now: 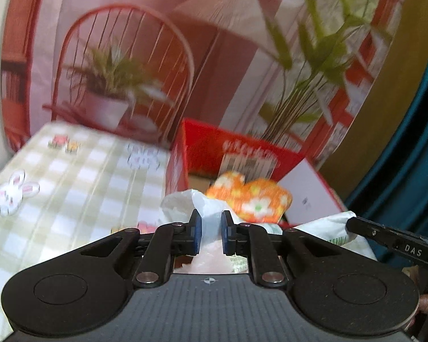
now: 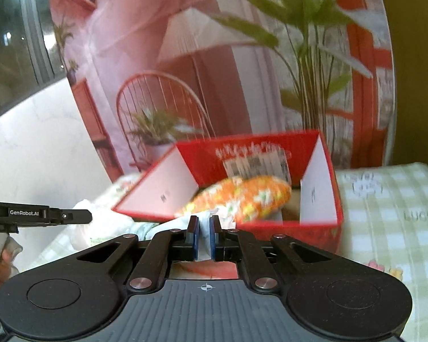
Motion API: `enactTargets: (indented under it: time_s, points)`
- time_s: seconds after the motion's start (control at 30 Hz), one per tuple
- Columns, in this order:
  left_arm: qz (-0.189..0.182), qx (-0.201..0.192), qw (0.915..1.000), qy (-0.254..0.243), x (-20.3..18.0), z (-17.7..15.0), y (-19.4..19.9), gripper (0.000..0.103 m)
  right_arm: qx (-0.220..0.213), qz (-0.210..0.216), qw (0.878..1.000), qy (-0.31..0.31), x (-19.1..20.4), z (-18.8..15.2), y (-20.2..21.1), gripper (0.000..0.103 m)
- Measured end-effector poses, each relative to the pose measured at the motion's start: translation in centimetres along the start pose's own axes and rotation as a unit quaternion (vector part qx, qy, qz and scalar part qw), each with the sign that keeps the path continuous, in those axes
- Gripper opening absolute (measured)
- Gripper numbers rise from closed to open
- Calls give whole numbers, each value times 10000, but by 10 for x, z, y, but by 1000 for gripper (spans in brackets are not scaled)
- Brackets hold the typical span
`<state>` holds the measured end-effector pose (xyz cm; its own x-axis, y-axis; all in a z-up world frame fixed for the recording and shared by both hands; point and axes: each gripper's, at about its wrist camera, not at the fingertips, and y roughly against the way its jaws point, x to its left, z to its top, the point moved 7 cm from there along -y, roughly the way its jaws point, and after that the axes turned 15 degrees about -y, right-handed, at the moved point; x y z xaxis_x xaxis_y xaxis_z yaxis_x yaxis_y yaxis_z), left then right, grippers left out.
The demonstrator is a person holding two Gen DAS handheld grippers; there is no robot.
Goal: Organize soft objects
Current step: 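Lift the white bundle and carry it over the red box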
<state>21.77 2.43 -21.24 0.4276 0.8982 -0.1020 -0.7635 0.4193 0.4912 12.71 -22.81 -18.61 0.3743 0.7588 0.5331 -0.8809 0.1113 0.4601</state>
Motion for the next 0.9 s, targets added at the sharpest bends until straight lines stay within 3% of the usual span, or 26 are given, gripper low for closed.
enactTargets:
  time_s: [0.17,0.37,0.67,0.9]
  points:
    - [-21,-284,9992,-273,-10,29,-5,13,-323,51,9992,236,10,30,8,6]
    - [-10,-455,9971,-615,-22,59,-26,13,-591,-179,9958,674,12,61,4,6]
    - [200,-586,9928,-1029,-39,110,-97,13,-882,-832,9852,1215,-3,109,-38,6]
    - [244,-100,9917,-1255,-42,117,-162,13,-765,-1391,9733,1660,-17,132,-93,6]
